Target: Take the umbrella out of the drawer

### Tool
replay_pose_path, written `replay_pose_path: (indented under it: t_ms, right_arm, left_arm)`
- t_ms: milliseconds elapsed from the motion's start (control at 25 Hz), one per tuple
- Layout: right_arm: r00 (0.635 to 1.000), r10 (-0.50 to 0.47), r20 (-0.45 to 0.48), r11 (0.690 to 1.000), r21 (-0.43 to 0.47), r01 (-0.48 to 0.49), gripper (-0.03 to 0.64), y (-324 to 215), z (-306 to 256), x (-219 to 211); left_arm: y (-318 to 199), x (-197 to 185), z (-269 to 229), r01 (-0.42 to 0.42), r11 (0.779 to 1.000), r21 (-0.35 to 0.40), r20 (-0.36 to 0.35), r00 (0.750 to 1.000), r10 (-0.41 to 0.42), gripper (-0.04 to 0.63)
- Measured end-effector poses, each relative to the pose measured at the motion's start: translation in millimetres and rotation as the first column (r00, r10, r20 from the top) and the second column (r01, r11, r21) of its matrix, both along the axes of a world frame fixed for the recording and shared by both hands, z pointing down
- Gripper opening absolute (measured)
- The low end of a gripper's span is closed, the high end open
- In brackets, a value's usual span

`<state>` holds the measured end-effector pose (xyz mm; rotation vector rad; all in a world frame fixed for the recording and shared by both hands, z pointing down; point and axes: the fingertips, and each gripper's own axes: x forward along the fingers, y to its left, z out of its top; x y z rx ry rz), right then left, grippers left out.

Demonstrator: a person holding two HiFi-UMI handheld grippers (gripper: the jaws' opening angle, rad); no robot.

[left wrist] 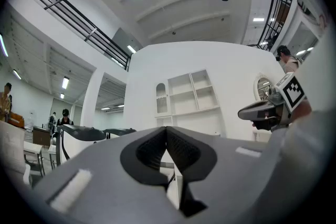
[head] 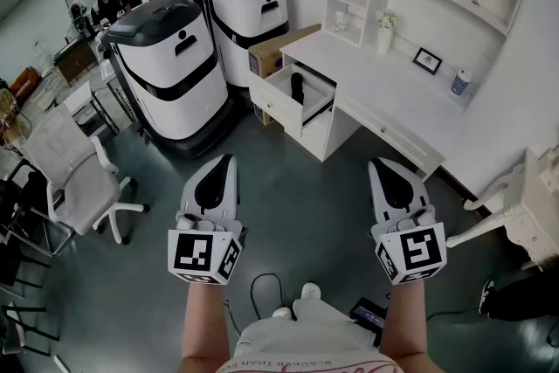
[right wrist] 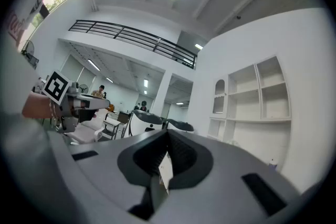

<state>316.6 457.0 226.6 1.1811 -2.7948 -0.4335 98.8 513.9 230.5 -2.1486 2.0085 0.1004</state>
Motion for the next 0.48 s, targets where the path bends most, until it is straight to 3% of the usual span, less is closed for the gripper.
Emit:
replay_pose_path:
  t_ms: [280,480]
  right_arm:
    - [0.998,-0.051,-0.025,0.999,-0.009,0.051,0.005,-67,7,9]
    - [0.996,-0.082,0.039,0.996,-0.017,0.083,0.005,-94,1,13]
  left_arm:
    - [-65,15,-5,0.042,0.999,0.012,-0.021,0.999,-0.042,0.009]
    - [-91,27,-4,0.042,0.999,0.006,-0.010,0.999,-0.042,0.009]
